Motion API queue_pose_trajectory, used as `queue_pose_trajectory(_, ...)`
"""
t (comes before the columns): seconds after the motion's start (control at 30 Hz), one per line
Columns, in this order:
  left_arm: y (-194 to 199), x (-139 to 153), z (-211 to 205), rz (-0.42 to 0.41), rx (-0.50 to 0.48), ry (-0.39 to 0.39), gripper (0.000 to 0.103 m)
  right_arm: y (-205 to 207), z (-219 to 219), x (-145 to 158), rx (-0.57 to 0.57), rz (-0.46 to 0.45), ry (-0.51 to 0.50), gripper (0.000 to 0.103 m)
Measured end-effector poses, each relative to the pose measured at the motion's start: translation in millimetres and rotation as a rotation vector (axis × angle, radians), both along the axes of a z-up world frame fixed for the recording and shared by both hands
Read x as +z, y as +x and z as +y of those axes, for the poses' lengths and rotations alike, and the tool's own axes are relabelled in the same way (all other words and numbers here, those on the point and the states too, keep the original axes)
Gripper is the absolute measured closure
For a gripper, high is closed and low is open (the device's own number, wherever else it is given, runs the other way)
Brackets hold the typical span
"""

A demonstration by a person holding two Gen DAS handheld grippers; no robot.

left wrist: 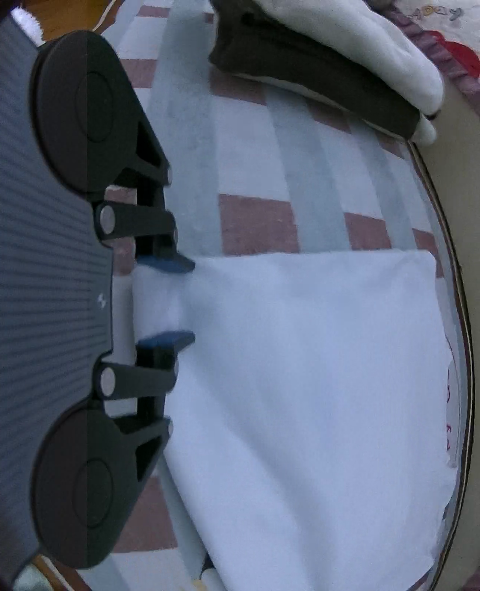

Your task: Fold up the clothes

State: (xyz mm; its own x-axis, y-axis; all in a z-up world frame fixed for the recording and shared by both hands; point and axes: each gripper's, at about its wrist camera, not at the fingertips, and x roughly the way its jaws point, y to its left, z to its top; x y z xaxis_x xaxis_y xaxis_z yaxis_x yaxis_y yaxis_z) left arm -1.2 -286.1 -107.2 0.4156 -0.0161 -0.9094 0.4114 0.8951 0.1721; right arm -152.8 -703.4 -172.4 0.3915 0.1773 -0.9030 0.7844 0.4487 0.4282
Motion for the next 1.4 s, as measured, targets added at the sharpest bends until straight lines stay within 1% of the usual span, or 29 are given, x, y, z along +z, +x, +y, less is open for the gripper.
queue_pose_trajectory(0.03,1.2,1.1,4.2,0.014,0.022,-0.026,0.062,-2.6,2.0,-2.3,-0.025,0.033,-0.013,0.033)
queue_pose_trajectory(0.07,1.8,1.3,5.4,0.016,0.024,-0.033,0.062,-5.5,4.2,-3.9,-0.05,0.062,-0.022,0.033)
queue_pose_trajectory(0.13,3.0,1.8,7.7,0.021,0.029,-0.048,0.062,-20.5,13.0,-10.9,-0.179,-0.019,0.081,0.033)
queue_pose_trajectory(0.2,6.4,5.1,5.5,0.026,0.012,-0.063,0.058,-36.6,22.3,-18.4,-0.317,-0.118,0.199,0.034)
queue_pose_trajectory(0.23,5.8,7.0,4.3,0.027,0.011,-0.078,0.057,-38.7,26.8,-18.0,-0.343,-0.12,0.159,0.034)
queue_pose_trajectory(0.33,3.8,8.9,0.0,0.02,0.0,-0.108,0.056,-40.0,40.3,-13.2,-0.385,-0.086,-0.042,0.034)
queue_pose_trajectory(0.4,-0.1,10.5,-2.9,0.013,-0.015,-0.121,0.054,-36.1,46.5,-13.0,-0.38,-0.085,-0.11,0.034)
queue_pose_trajectory(0.47,0.8,10.5,-5.2,0.014,-0.023,-0.144,0.053,-31.5,52.4,-13.2,-0.371,-0.088,-0.169,0.031)
queue_pose_trajectory(0.6,-0.1,10.4,-9.3,0.011,-0.039,-0.174,0.051,-32.8,57.5,-13.2,-0.37,-0.171,-0.284,0.032)
queue_pose_trajectory(0.63,-0.1,10.1,-10.3,0.013,-0.044,-0.17,0.051,-33.3,58.6,-13.2,-0.369,-0.193,-0.313,0.033)
queue_pose_trajectory(0.67,0.7,9.0,-10.3,0.014,-0.045,-0.176,0.051,-33.1,56.9,-14.4,-0.365,-0.213,-0.312,0.043)
queue_pose_trajectory(0.7,1.6,7.8,-10.4,0.015,-0.047,-0.182,0.051,-32.7,54.3,-16.0,-0.359,-0.232,-0.304,0.073)
queue_pose_trajectory(0.73,2.8,7.6,-9.6,0.019,-0.046,-0.197,0.051,-33.0,52.0,-17.6,-0.36,-0.256,-0.284,0.089)
queue_pose_trajectory(0.77,4.1,7.4,-8.8,0.022,-0.044,-0.211,0.051,-33.5,49.8,-19.2,-0.362,-0.28,-0.262,0.089)
queue_pose_trajectory(0.83,7.9,7.3,-6.4,0.029,-0.039,-0.246,0.051,-30.9,49.6,-14.3,-0.351,-0.311,-0.272,0.09)
queue_pose_trajectory(0.9,9.9,5.9,-4.8,0.037,-0.036,-0.268,0.049,-23.9,56.8,0.3,-0.287,-0.344,-0.335,0.09)
queue_pose_trajectory(0.93,10.7,4.2,-4.5,0.045,-0.032,-0.275,0.049,-19.9,62.5,9.6,-0.237,-0.364,-0.379,0.09)
queue_pose_trajectory(1.03,13.5,-5.1,-1.9,0.101,0.004,-0.3,0.049,-8.6,81.0,38.1,-0.077,-0.428,-0.519,0.09)
queue_pose_trajectory(1.1,15.1,-4.9,1.8,0.11,0.015,-0.314,0.049,-3.4,100.7,58.1,0.036,-0.49,-0.611,0.091)
queue_pose_trajectory(1.13,16.8,-4.2,4.3,0.114,0.023,-0.323,0.049,-0.9,109.1,67.6,0.091,-0.529,-0.64,0.091)
queue_pose_trajectory(1.17,20.0,-3.5,8.6,0.126,0.038,-0.339,0.049,1.5,117.0,76.8,0.145,-0.57,-0.664,0.094)
queue_pose_trajectory(1.23,37.7,-5.4,21.1,0.26,0.05,-0.463,0.049,9.6,139.2,97.2,0.255,-0.664,-0.693,0.095)
queue_pose_trajectory(1.27,46.6,-6.4,27.4,0.327,0.057,-0.525,0.049,16.9,152.3,104.2,0.314,-0.676,-0.702,0.095)
queue_pose_trajectory(1.33,62.1,-4.0,43.3,0.367,0.071,-0.623,0.049,33.2,179.4,116.5,0.434,-0.682,-0.72,0.095)
queue_pose_trajectory(1.37,65.6,-0.8,47.8,0.337,0.081,-0.612,0.049,41.3,192.9,122.7,0.495,-0.684,-0.728,0.095)
queue_pose_trajectory(1.4,66.2,4.6,50.4,0.285,0.066,-0.591,0.05,50.0,205.3,124.7,0.538,-0.698,-0.731,0.095)
